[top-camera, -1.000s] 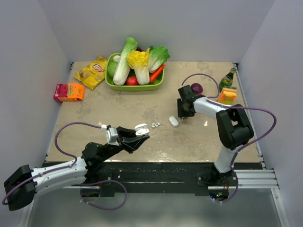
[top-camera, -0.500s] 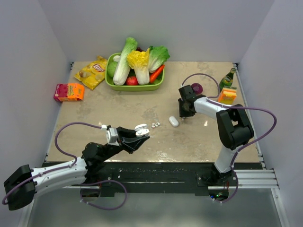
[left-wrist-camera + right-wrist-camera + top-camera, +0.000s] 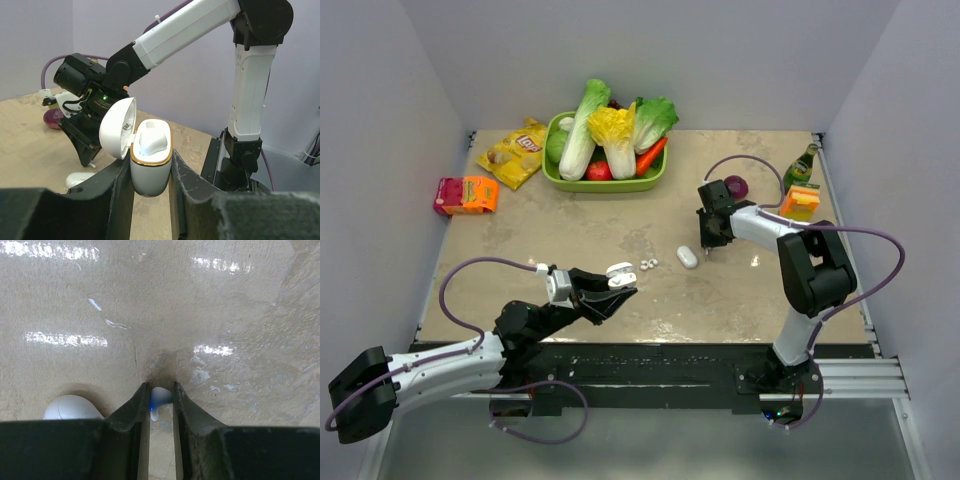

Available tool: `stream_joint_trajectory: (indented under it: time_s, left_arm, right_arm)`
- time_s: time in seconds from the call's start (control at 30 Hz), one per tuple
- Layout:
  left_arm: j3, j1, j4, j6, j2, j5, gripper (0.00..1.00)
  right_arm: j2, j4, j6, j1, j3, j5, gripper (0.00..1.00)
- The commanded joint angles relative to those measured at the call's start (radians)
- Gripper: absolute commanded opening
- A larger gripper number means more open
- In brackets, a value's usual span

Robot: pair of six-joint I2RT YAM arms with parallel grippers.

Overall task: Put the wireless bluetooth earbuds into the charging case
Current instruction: Pick up the earbud from the center of the board.

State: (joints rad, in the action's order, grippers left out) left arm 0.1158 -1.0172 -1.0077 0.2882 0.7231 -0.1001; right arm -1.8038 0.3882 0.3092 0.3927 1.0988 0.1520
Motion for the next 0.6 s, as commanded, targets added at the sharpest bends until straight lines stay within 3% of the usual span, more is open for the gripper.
stream_joint_trajectory:
  time_s: [0.0, 0.3, 0.57]
  left_arm:
    - [-0.005, -0.006, -0.057, 0.0, -0.004, -0.001, 0.0]
    - [-0.002, -0.006, -0.058, -0.001, -0.002, 0.005, 0.0]
    - [0.001, -0.006, -0.078, -0.006, 0.01, 0.019, 0.0]
  right_arm:
    - [-0.028, 0.049, 0.005, 0.014, -0.051, -0.046, 0.03]
    - [0.058, 0.006, 0.033, 0.015, -0.074, -0.038, 0.0]
    - [0.348, -0.106, 0.056, 0.075, -0.071, -0.026, 0.0]
